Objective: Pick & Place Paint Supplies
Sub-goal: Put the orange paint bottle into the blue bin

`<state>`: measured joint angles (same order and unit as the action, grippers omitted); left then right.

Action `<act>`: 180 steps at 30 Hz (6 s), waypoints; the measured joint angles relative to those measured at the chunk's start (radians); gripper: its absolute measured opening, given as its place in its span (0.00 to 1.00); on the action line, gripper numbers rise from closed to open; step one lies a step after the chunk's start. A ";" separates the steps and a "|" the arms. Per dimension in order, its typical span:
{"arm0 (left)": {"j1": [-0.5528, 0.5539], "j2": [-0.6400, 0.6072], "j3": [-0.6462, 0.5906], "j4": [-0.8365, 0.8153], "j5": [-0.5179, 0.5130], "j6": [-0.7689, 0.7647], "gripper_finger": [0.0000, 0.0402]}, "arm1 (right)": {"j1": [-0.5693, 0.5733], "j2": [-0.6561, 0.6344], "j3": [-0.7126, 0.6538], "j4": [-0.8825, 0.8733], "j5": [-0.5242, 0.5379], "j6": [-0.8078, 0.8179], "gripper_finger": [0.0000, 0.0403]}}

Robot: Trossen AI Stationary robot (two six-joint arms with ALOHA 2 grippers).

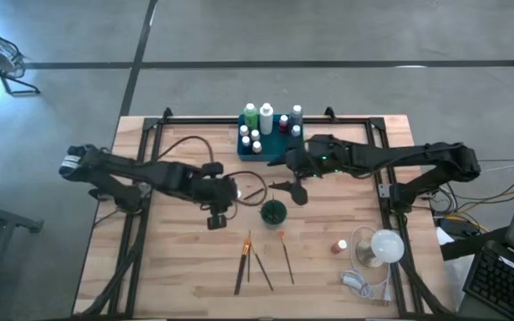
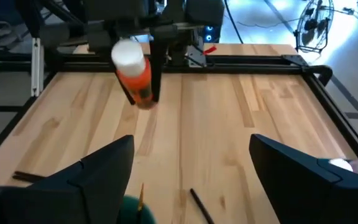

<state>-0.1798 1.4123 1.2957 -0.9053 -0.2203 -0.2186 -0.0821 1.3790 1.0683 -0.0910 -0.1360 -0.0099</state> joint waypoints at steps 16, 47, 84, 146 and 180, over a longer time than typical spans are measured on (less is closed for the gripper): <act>0.030 0.153 0.146 -0.109 0.004 0.106 0.28 | 0.088 0.199 0.159 -0.003 -0.056 -0.081 0.70; 0.054 0.158 0.155 -0.043 0.039 0.139 0.28 | 0.091 0.276 0.218 0.020 -0.048 -0.098 0.58; 0.055 0.158 0.155 -0.036 0.048 0.144 0.28 | 0.090 0.294 0.219 0.013 -0.046 -0.104 0.49; 0.054 0.157 0.153 -0.012 0.035 0.140 0.58 | 0.090 0.291 0.279 -0.102 -0.007 -0.121 0.29; 0.052 -0.431 -0.710 1.022 -0.167 0.093 0.77 | -0.290 0.145 0.235 -0.348 0.157 -0.120 0.29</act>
<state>-0.1280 0.9808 0.5854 0.1170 -0.3874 -0.1255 -0.3723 1.5240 1.3029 -0.4391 0.0212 -0.1303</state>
